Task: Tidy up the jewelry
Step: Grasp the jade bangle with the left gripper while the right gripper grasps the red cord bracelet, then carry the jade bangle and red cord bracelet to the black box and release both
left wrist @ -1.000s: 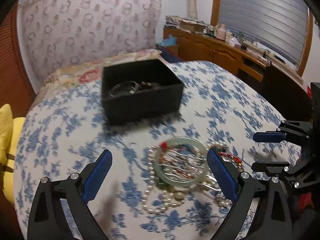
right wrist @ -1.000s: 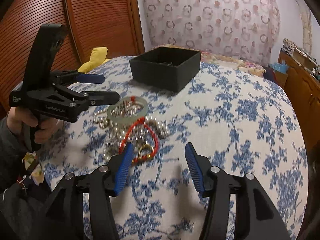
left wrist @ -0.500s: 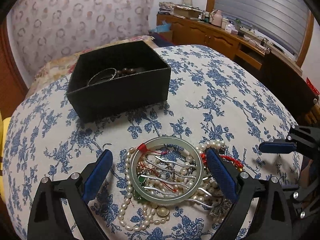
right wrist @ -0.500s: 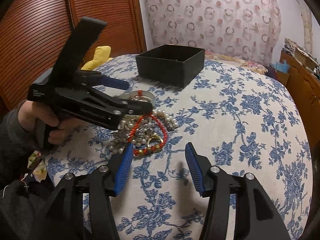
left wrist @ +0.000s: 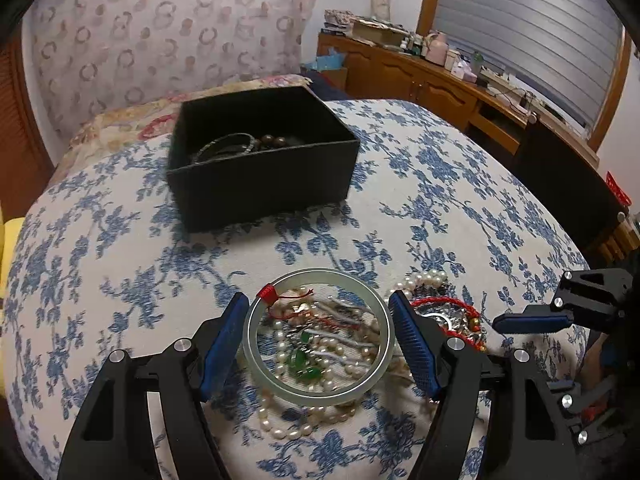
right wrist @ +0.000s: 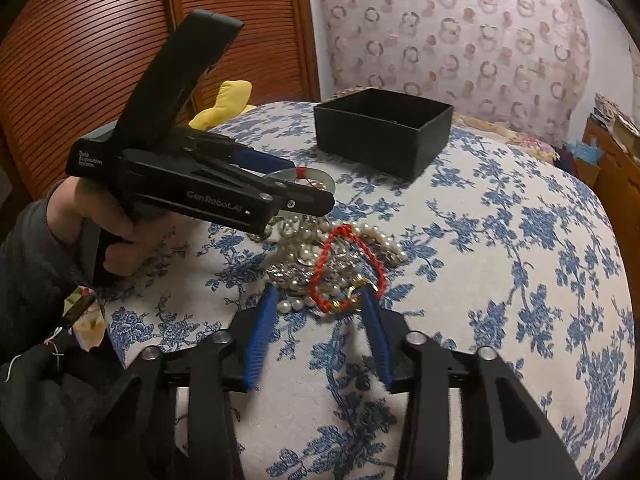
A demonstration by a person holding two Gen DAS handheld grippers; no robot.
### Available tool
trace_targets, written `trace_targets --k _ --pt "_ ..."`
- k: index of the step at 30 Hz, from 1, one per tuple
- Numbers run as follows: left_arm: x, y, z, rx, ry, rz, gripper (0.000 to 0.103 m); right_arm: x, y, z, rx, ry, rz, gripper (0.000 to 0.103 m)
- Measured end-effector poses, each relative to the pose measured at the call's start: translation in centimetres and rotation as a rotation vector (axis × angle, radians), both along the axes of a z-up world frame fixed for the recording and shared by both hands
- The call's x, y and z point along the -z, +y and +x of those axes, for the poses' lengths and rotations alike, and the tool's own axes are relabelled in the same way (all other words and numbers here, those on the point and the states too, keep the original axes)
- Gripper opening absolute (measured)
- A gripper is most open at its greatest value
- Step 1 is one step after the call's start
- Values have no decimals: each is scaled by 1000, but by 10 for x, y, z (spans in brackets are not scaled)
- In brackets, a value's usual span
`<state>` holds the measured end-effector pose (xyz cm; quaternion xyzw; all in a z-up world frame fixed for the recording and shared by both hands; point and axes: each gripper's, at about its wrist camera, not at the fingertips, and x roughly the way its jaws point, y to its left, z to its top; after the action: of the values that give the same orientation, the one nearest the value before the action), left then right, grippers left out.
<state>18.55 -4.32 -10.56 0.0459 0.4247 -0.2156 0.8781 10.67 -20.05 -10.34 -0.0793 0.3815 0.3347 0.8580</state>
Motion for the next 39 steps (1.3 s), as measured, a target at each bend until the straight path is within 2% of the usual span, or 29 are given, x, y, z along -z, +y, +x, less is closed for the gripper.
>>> trace_targets --k 3,6,14,16,18,29,39 --pt "-5 7 -4 -22 -16 -24 69 0 3 2 -9 2 -4 29" --pt "-8 12 -9 -38 -30 -43 69 3 5 6 -11 1 -27 22" --pt "-11 15 -14 -51 -46 -60 69 8 14 6 -33 -23 -106 21" --pt "-12 15 -15 -54 -49 -62 69 9 15 7 -36 -24 -111 10" --pt "-13 16 -15 -57 -50 -65 69 9 14 9 -32 -24 -114 5" --pt "-29 24 -14 -92 -93 -89 69 -20 -4 19 9 -64 -36 4" --pt "-49 24 -8 -117 -147 -91 69 -62 -7 38 36 -155 -16 4"
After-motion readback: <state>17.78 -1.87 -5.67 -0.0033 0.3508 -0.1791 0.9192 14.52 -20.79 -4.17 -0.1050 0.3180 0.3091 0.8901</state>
